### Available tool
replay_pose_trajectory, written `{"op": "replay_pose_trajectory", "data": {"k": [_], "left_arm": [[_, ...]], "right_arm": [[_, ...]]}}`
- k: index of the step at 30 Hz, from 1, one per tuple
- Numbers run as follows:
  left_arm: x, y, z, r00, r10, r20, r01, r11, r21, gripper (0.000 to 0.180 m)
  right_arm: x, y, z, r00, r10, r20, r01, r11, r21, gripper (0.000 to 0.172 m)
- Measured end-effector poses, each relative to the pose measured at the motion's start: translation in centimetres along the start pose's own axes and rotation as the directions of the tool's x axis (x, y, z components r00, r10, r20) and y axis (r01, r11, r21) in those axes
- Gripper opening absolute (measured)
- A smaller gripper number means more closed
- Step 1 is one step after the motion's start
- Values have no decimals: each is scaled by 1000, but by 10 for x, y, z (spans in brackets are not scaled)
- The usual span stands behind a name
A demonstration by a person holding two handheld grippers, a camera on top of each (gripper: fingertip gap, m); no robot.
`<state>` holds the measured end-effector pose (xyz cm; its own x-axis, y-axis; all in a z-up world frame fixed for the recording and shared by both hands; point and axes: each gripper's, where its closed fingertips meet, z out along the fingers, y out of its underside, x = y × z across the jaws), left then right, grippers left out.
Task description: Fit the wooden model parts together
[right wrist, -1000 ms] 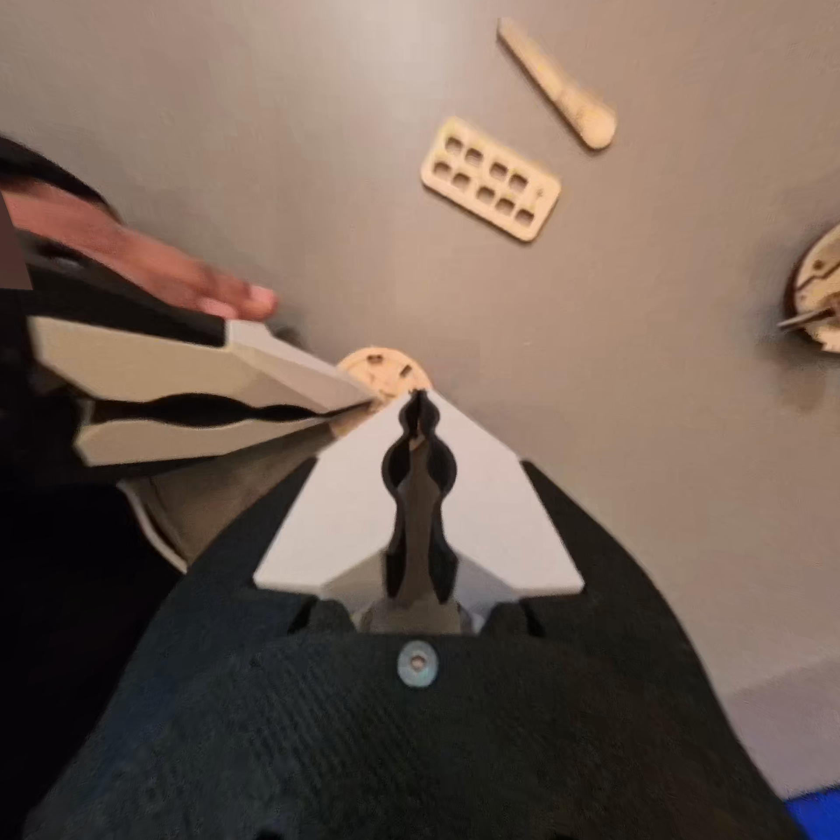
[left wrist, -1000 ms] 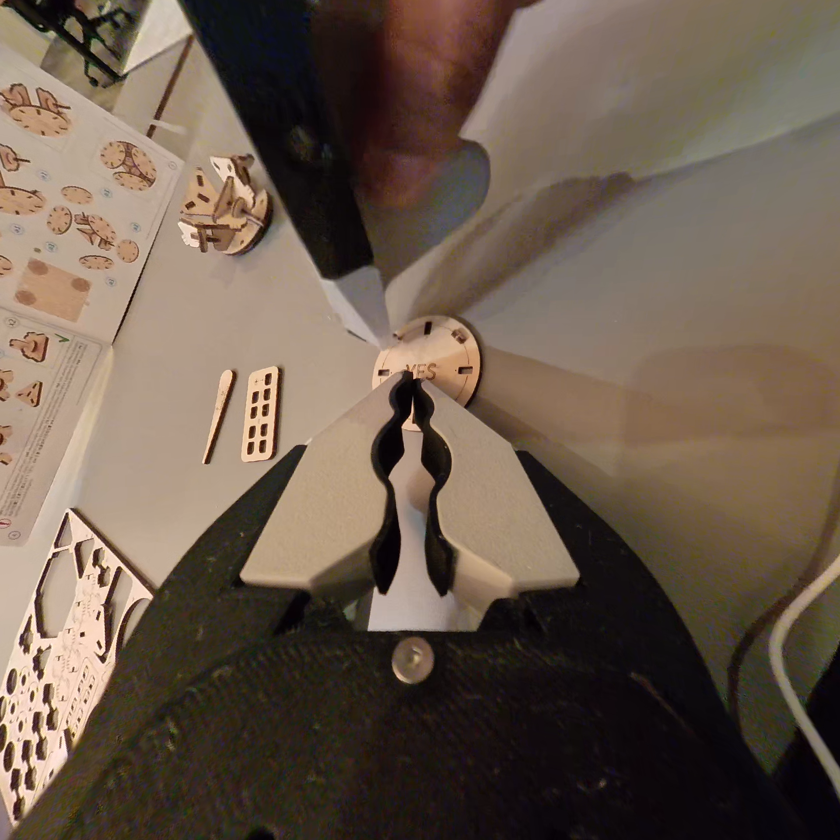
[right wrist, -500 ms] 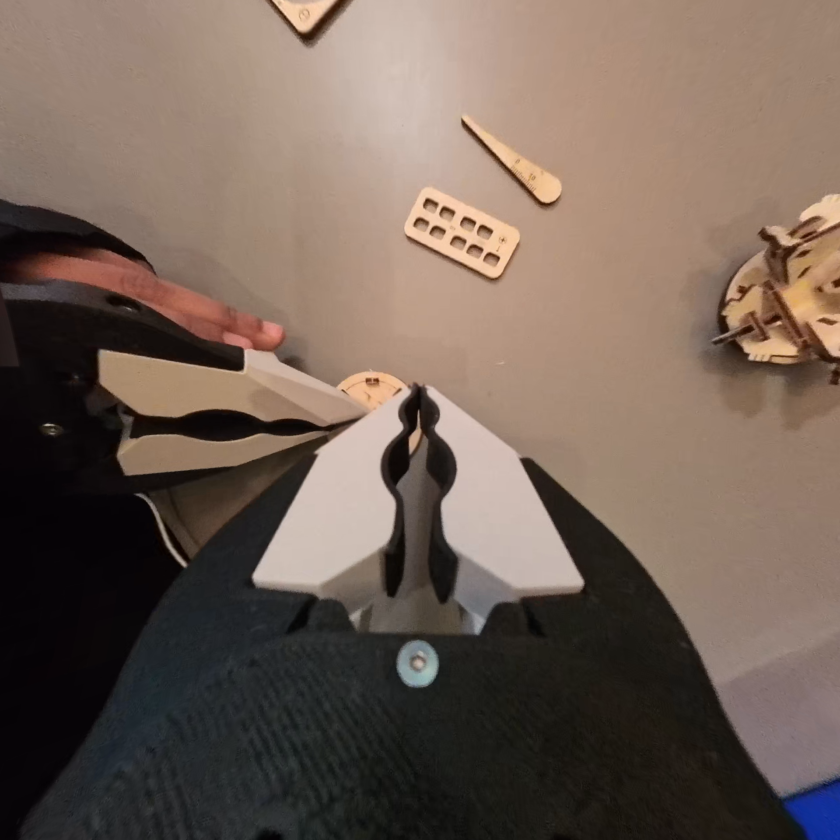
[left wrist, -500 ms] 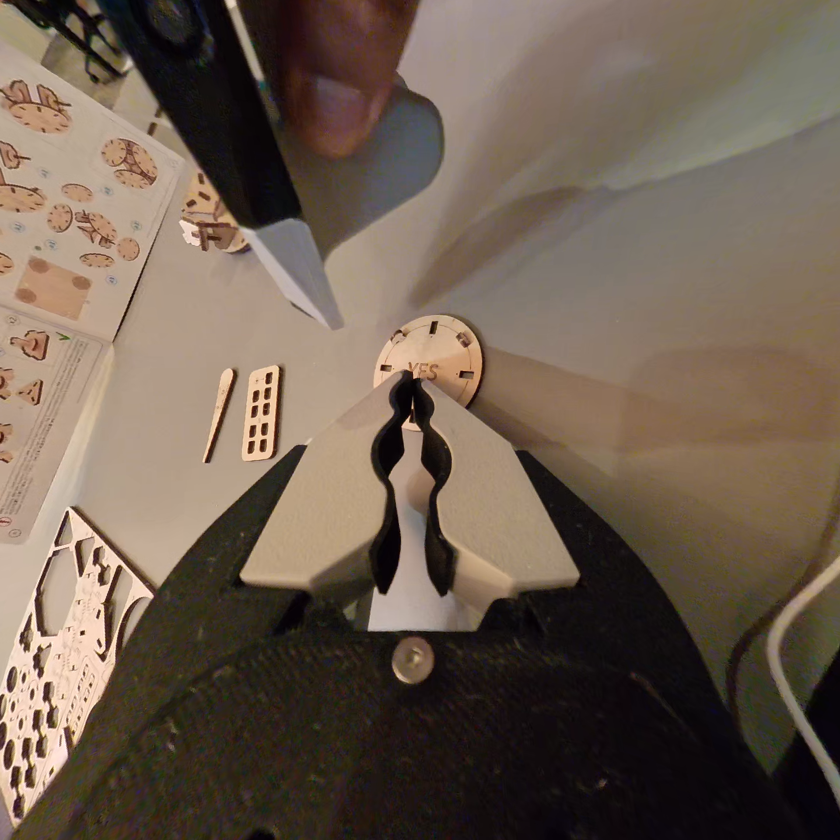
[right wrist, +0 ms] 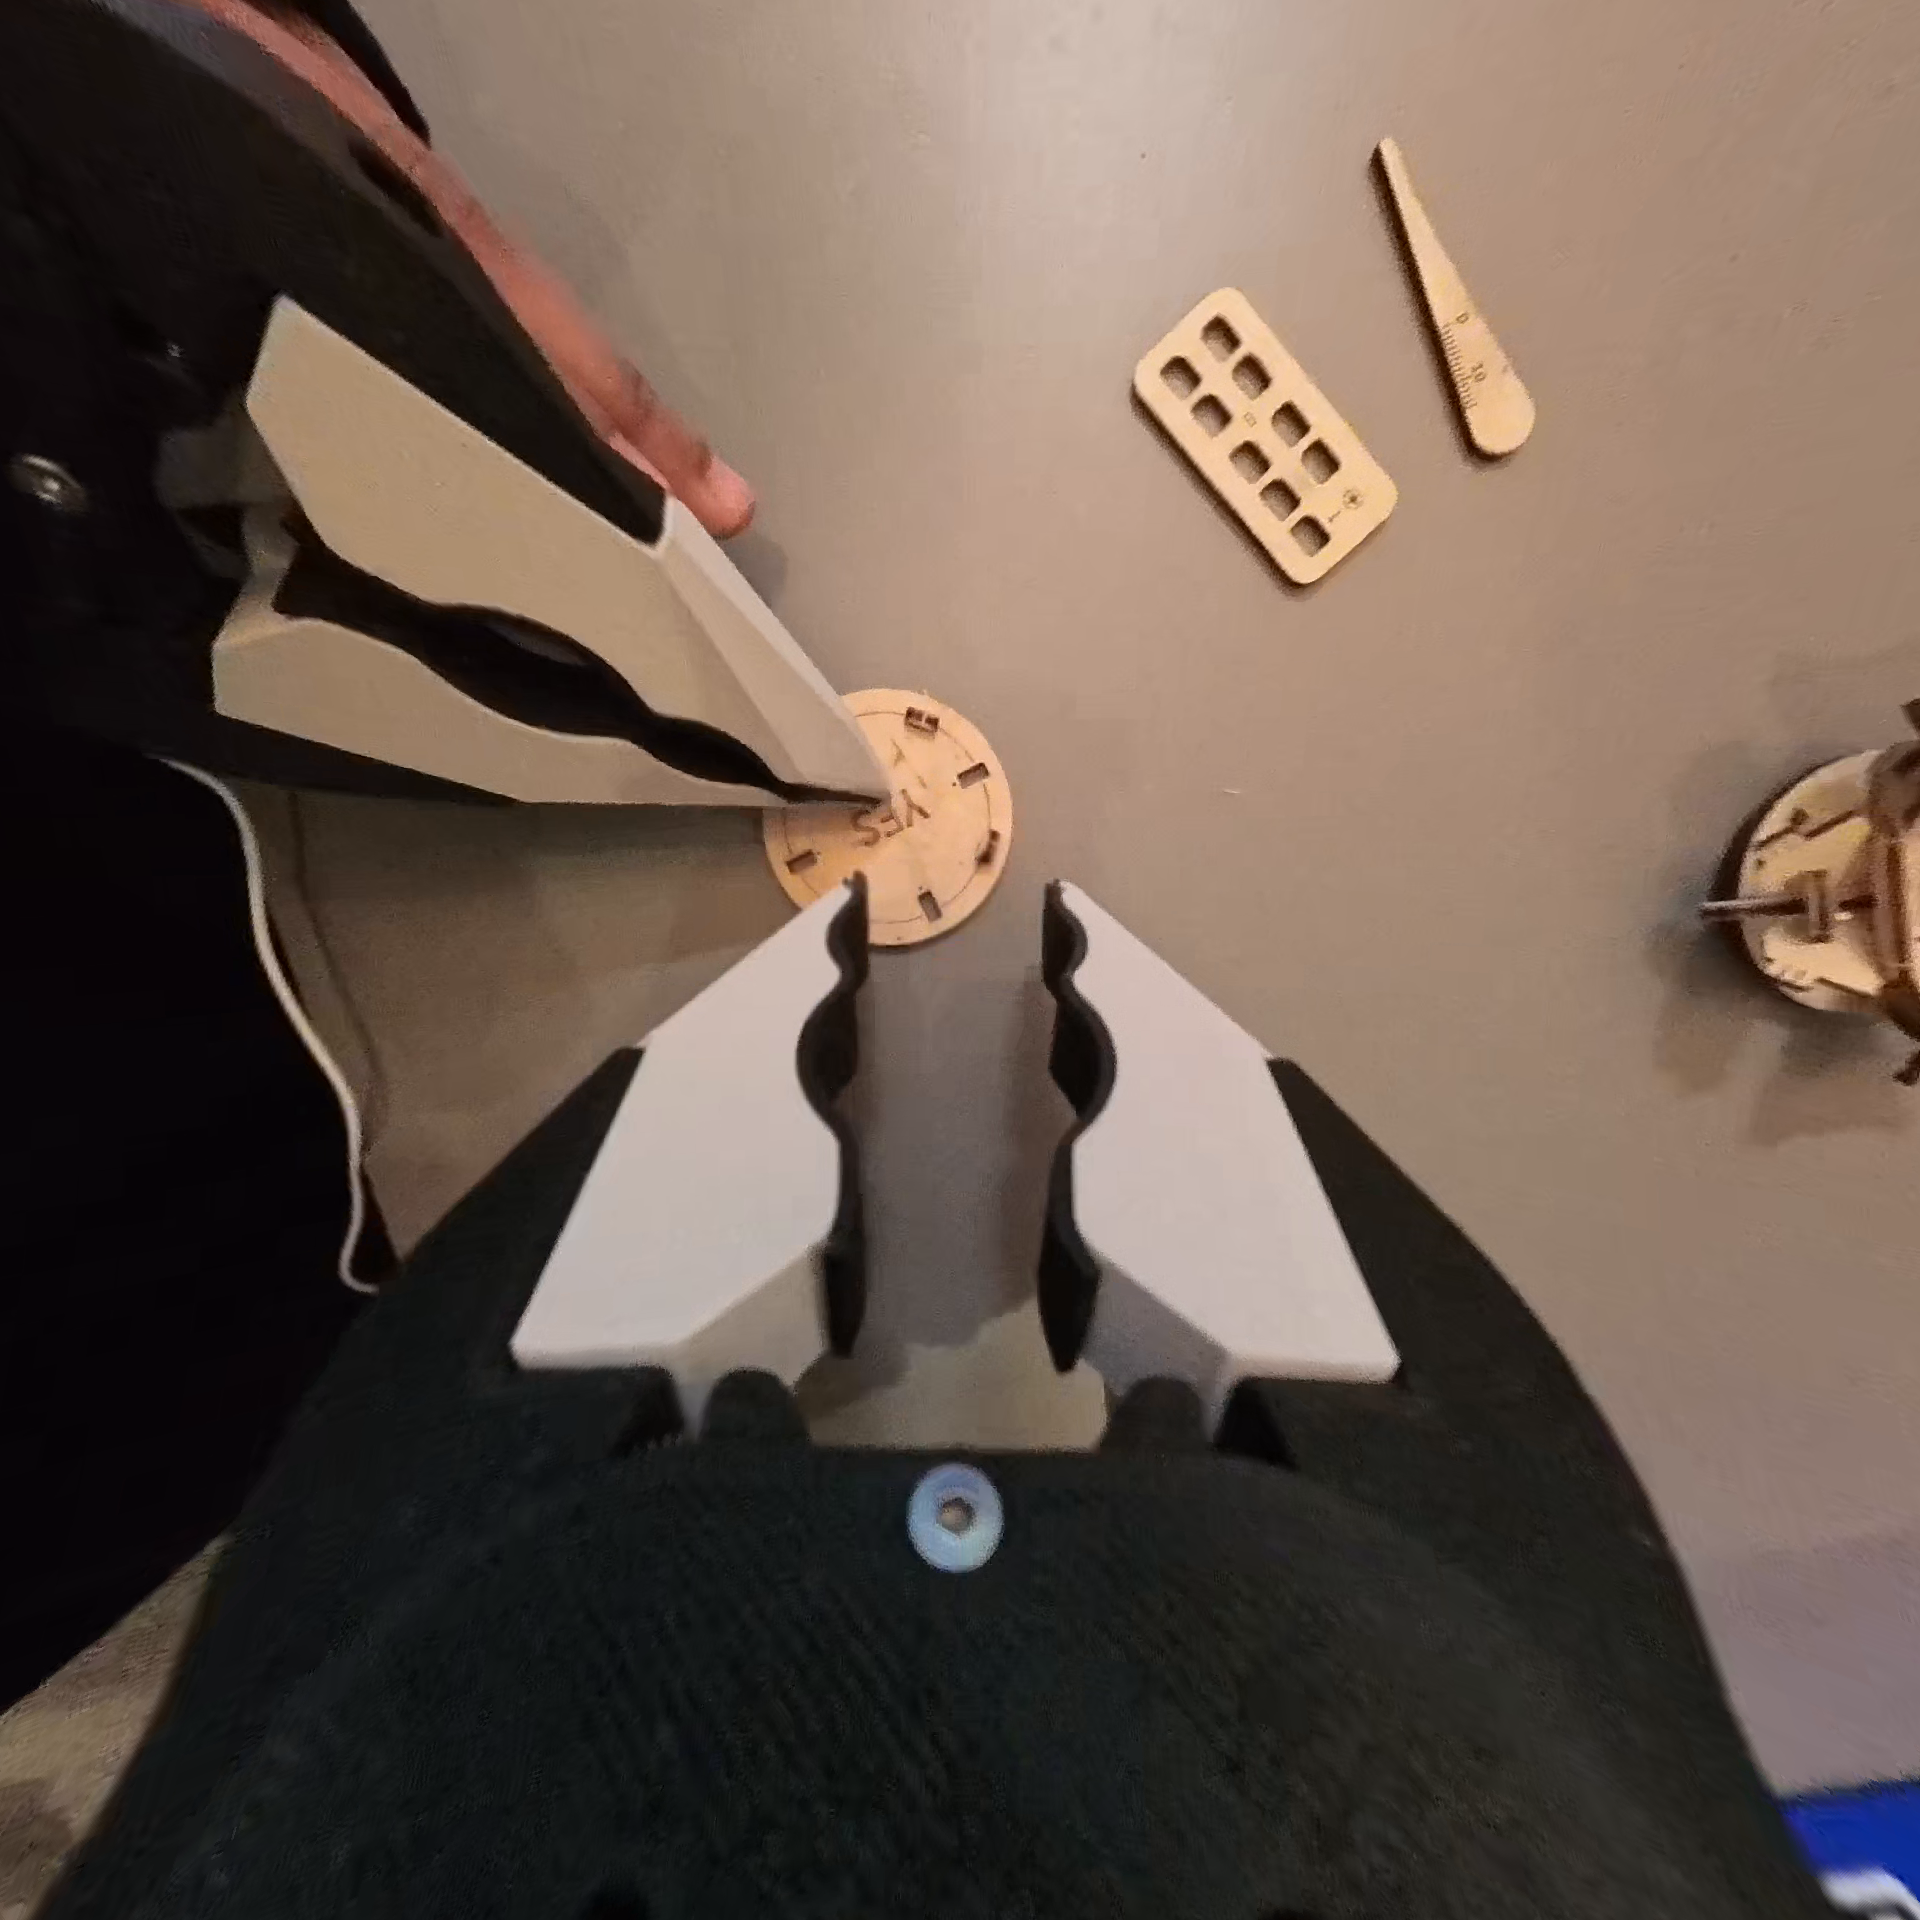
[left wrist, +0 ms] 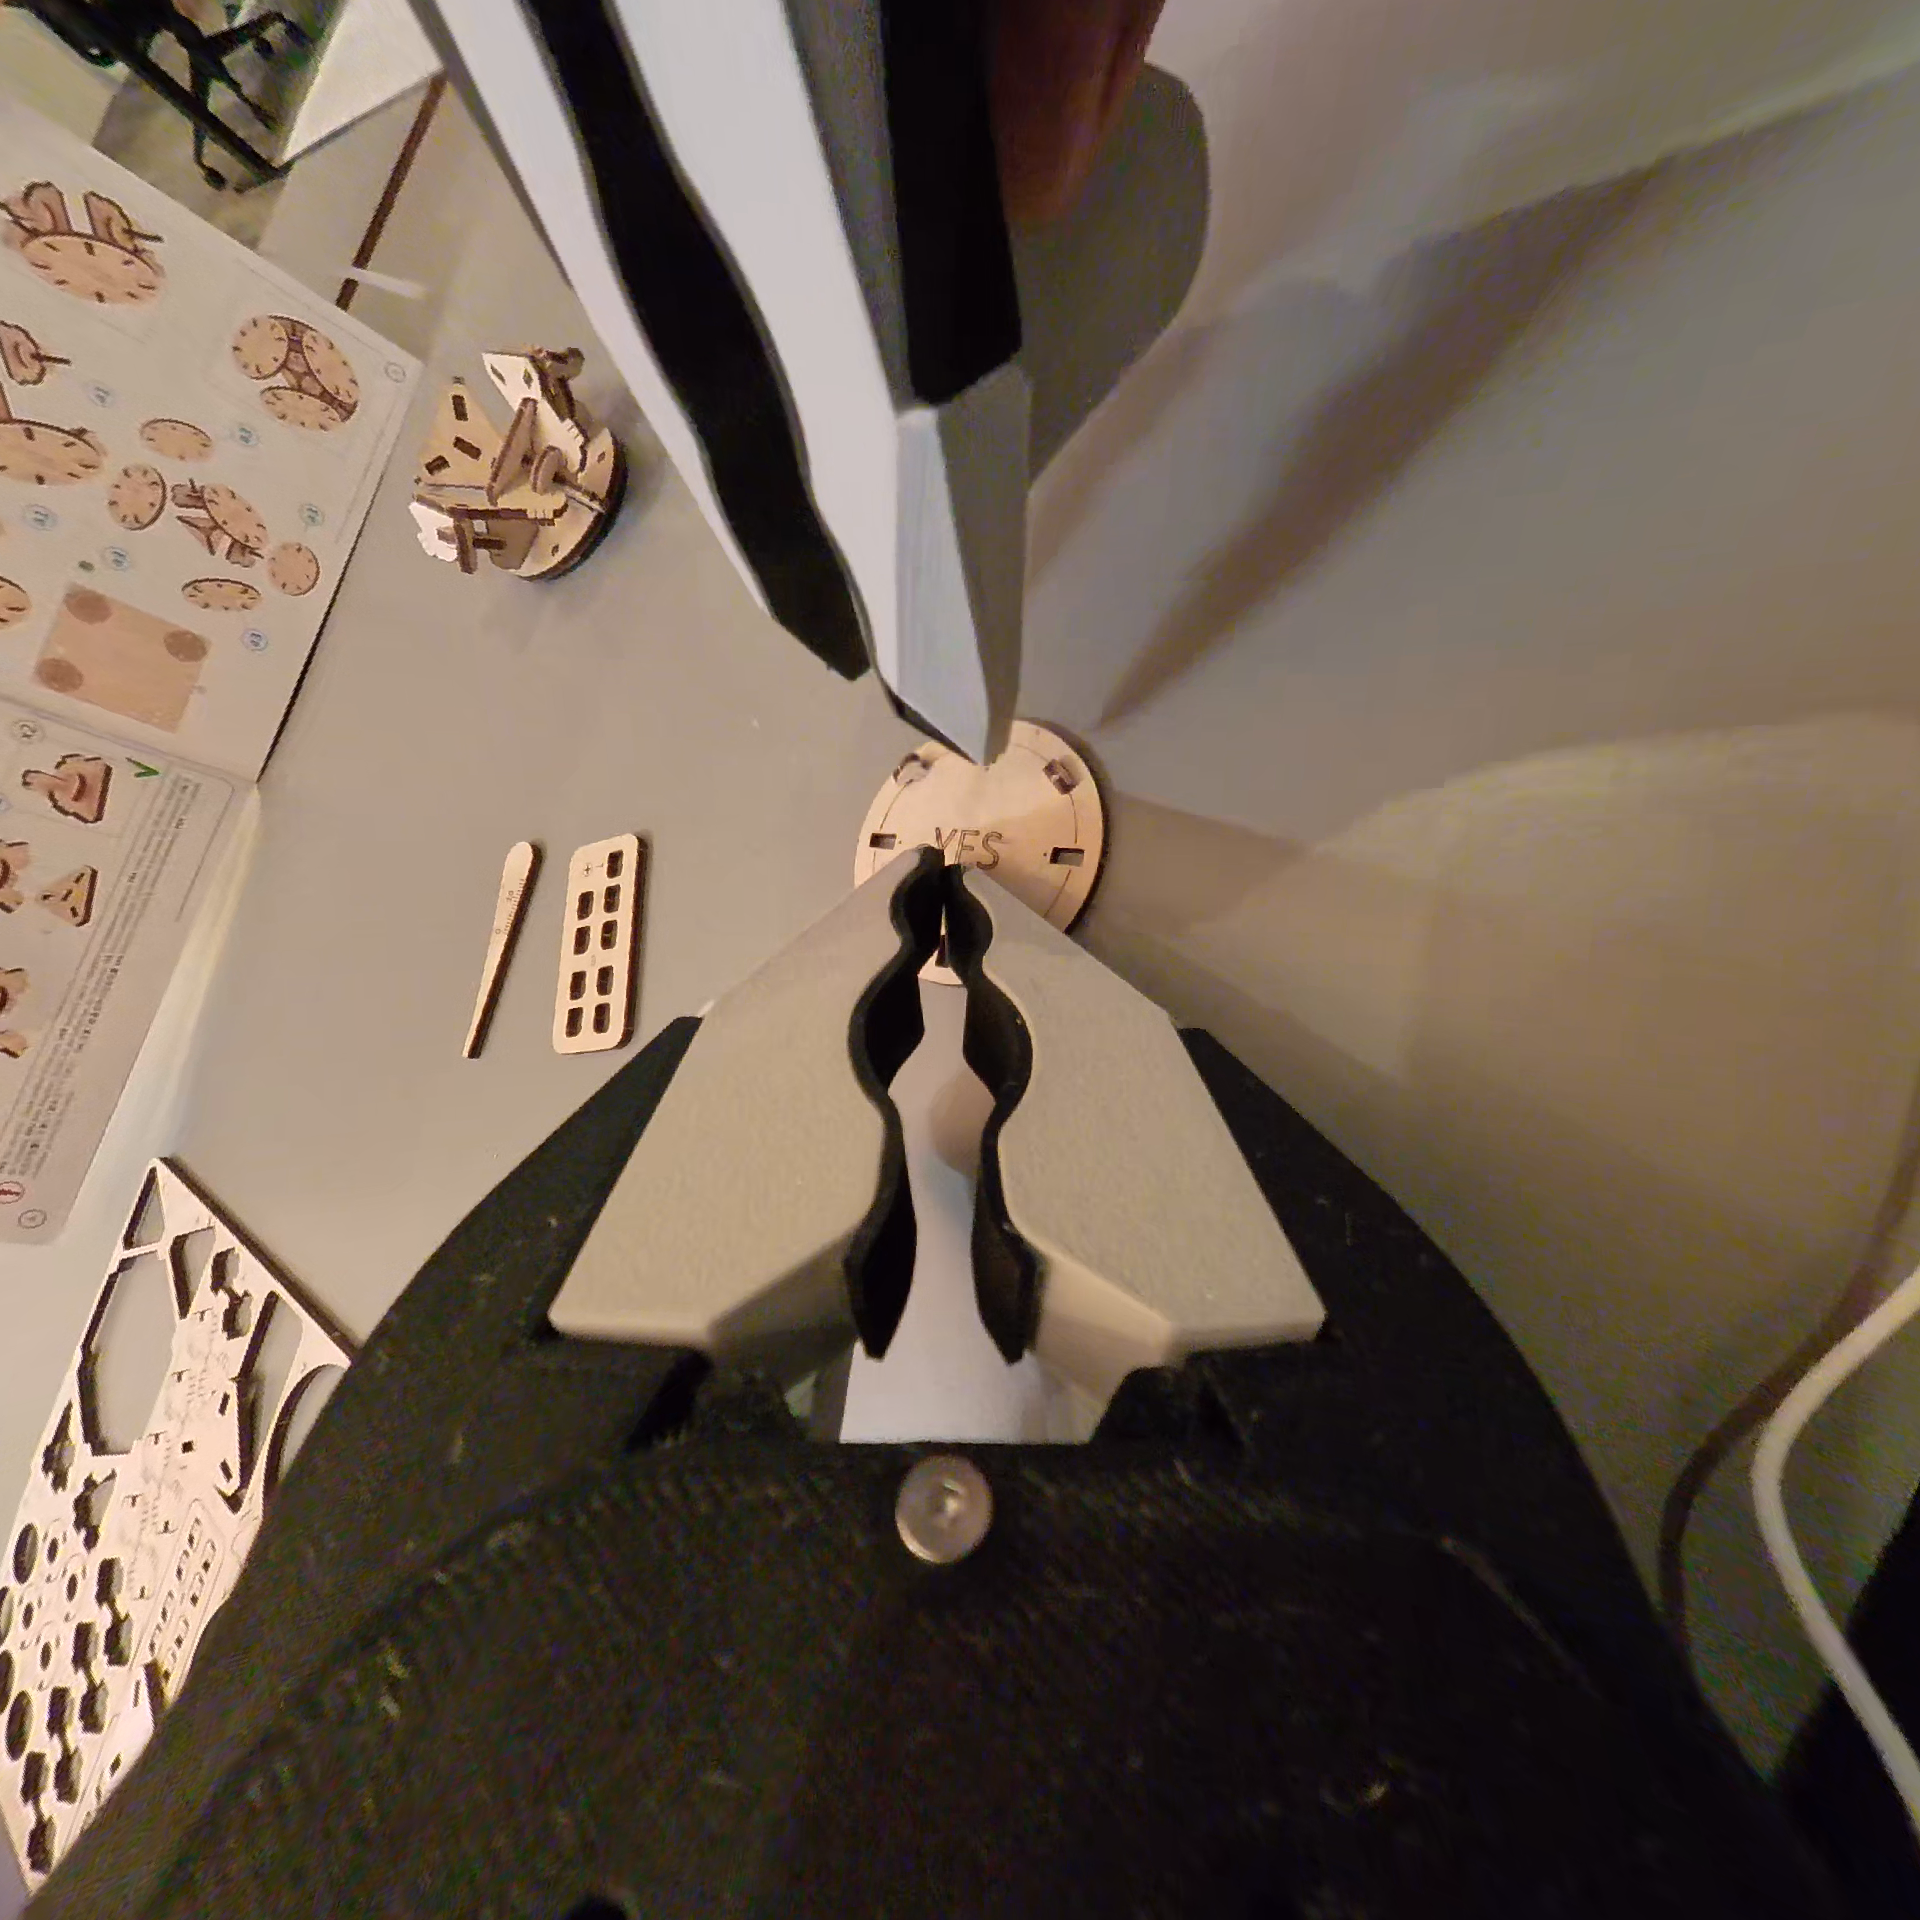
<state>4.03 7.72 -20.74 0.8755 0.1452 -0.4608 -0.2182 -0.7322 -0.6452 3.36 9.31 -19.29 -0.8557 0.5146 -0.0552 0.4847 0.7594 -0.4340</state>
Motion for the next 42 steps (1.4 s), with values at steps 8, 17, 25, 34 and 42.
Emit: {"op": "replay_pose_trajectory", "data": {"k": [8,17,25,34,42], "left_arm": [[-6,3,0,999,-32,7,32,999,-7,0],[-45,-6,-15,921,-360,-150,381,912,151,0],[-60,-13,-18,785,-521,-334,597,781,184,0],[-27,-19,-13,808,-407,-427,492,864,107,0],[-7,-1,6,875,-329,-354,334,941,-49,0]], "right_arm": [[-2,6,5,997,82,-14,-79,986,146,41],[21,-6,-16,983,183,-20,-139,811,568,42],[60,-51,-79,939,291,-182,20,482,876,0],[60,-88,-85,927,368,-78,-31,283,959,0],[73,-128,-95,864,494,-95,8,177,984,0]]}}
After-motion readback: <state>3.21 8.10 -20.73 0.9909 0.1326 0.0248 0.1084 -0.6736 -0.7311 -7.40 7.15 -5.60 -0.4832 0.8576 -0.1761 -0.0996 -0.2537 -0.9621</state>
